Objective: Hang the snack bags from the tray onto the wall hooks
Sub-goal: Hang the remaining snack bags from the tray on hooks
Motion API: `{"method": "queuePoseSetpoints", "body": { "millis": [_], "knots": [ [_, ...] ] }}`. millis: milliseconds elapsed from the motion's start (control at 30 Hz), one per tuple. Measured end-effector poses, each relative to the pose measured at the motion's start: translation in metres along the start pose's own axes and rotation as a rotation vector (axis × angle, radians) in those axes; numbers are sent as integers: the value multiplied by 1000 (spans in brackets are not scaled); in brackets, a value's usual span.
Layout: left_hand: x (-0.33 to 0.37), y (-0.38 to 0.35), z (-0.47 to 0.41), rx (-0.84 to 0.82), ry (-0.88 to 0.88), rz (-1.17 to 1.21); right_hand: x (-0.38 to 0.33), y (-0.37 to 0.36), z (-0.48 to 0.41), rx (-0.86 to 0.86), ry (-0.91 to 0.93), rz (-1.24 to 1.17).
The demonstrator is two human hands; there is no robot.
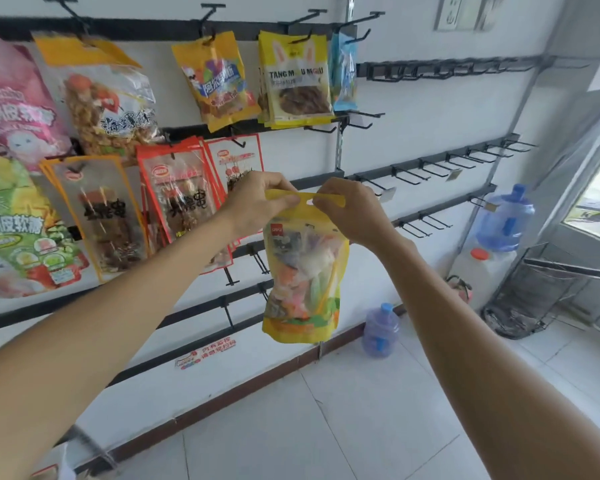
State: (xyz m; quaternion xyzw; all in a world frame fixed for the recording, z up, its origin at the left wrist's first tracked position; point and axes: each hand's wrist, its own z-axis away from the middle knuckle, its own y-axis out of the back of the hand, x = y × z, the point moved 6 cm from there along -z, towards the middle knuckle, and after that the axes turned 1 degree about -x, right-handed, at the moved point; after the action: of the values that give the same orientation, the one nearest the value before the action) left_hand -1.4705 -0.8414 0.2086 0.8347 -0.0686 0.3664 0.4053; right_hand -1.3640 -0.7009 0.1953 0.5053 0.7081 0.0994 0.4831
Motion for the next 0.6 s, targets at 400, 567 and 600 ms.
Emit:
{"method": "queuePoseSetpoints", "body": {
  "millis": [400, 567, 600],
  "knots": [
    [-18, 2, -104, 186, -149, -70, 69, 10, -106, 18, -33, -96],
    [-28, -16, -133, 146, -266, -286, 110, 10, -140, 103, -95, -54],
    [-29, -20, -136, 124, -314, -343, 117, 9, -145, 118, -103, -37]
  ]
}}
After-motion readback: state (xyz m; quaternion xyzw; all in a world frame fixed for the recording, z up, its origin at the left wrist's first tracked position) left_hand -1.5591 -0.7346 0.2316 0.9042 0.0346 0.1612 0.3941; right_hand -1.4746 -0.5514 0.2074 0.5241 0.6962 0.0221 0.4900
